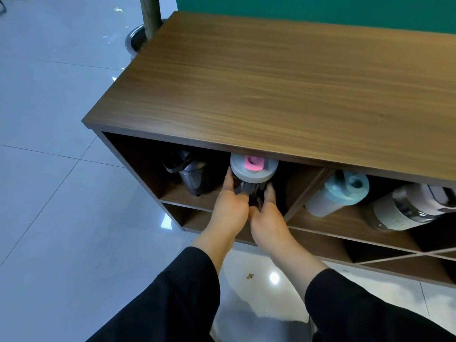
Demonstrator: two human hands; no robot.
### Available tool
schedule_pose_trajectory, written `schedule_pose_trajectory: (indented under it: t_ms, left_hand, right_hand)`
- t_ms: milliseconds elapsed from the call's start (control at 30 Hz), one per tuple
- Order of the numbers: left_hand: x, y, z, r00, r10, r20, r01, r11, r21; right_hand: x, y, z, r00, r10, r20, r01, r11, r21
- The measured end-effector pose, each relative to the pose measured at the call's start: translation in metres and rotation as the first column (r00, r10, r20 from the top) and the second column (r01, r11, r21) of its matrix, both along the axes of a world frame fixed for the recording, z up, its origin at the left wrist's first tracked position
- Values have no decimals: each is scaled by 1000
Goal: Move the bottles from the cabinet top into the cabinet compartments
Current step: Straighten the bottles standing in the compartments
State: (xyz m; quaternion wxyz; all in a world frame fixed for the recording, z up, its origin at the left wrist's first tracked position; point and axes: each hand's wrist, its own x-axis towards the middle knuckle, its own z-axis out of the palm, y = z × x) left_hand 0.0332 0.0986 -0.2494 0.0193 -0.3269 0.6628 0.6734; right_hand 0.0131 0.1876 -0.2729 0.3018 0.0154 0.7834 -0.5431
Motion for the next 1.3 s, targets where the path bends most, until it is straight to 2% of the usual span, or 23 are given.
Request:
schedule_pose_trajectory:
  t_ms: [200, 333, 400, 500, 567, 667, 833, 1000, 1300]
  left_hand:
    - [-4, -5, -4, 1000, -19, -4, 19, 1000, -6]
    - [0, -1, -1, 1000, 18, 2, -18, 999, 52]
    - [4, -2, -6, 978, 194, 77, -200, 976, 82]
    - [13, -18, -18, 825, 520, 220, -556, 818, 150]
    - [15, -35, -20, 766, 607, 211, -636, 763, 116]
    - [11, -61, -15, 775, 620, 125, -629, 776, 48]
    - [10, -84, -20, 900, 433, 50, -428, 899, -91]
    - [16, -92, -33, 949, 317, -7, -315, 941, -125]
    - [24, -91, -30, 899, 436, -46, -438, 888, -139]
  right_hand:
    - [-1, 7, 3, 996, 52, -70, -48, 997, 64]
    - [3, 12, 3, 997, 53, -52, -50, 997, 56]
    - [10, 14, 2, 1000, 28, 11, -29, 998, 59]
    - [25, 12, -1, 988, 138, 73, -142, 988, 59]
    - [30, 6, -2, 973, 227, 46, -230, 971, 67]
    - [29, -7, -3, 964, 267, 2, -266, 963, 39]
    - [20, -39, -15, 945, 325, -39, -326, 945, -31]
    - [-1, -77, -29, 939, 335, -75, -338, 941, -25]
    - [-16, -90, -36, 967, 250, -48, -252, 967, -44]
